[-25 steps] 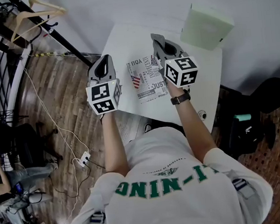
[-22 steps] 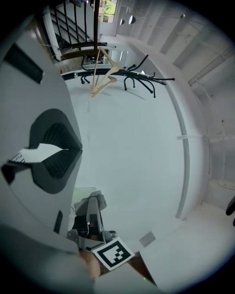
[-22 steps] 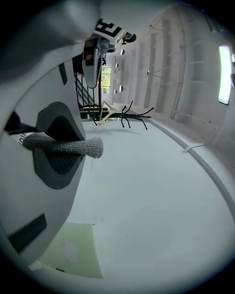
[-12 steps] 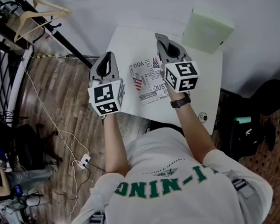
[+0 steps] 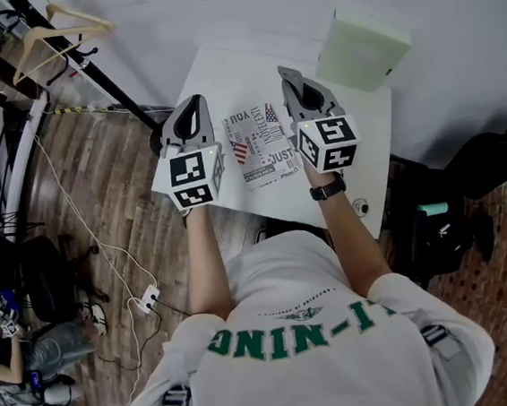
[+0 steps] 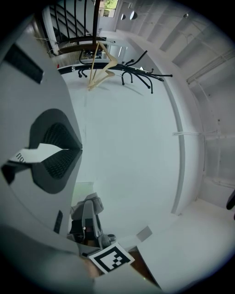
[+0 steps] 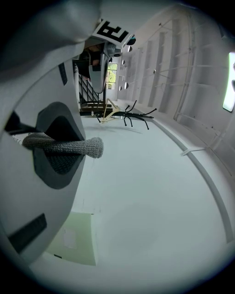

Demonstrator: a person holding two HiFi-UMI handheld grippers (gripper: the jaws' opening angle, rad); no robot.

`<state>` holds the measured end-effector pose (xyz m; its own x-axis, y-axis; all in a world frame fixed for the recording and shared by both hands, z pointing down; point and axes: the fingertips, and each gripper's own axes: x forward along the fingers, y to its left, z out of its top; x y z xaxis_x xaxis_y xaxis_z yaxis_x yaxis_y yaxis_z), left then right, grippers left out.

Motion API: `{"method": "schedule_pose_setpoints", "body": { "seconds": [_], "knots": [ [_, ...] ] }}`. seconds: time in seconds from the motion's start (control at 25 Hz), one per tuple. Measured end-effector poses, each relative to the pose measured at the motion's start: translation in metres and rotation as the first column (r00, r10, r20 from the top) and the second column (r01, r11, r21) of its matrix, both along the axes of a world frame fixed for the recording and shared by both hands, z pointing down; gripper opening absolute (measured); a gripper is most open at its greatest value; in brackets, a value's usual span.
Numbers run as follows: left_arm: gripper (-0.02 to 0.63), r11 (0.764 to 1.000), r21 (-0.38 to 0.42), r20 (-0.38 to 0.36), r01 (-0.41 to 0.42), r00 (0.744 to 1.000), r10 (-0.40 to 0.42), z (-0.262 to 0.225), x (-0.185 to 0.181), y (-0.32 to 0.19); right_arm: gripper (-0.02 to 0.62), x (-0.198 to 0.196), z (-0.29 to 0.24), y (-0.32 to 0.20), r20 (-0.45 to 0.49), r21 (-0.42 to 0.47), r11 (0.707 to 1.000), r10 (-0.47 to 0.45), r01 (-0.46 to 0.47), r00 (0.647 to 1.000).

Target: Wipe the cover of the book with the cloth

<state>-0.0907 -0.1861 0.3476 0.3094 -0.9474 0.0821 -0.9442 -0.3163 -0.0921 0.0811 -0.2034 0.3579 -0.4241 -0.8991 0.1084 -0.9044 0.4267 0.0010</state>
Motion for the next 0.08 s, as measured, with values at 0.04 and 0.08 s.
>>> {"method": "schedule_pose_setpoints", "body": {
  "seconds": [0.04,0.08],
  "knots": [
    [0.014,1.0,-0.004,0.004,-0.004,1.0,0.004,0.0023,0.001,-0.0002,0.032,0.0019,0.0037,0.0009,-0.008,-0.007,1.0,0.003,-0.003,1.0],
    [0.014,1.0,-0.009,0.008,-0.008,1.0,0.008,0.0047,0.0018,-0.0005,0.032,0.0038,0.0076,0.0018,-0.017,-0.015,1.0,0.005,-0.005,1.0]
  ]
}}
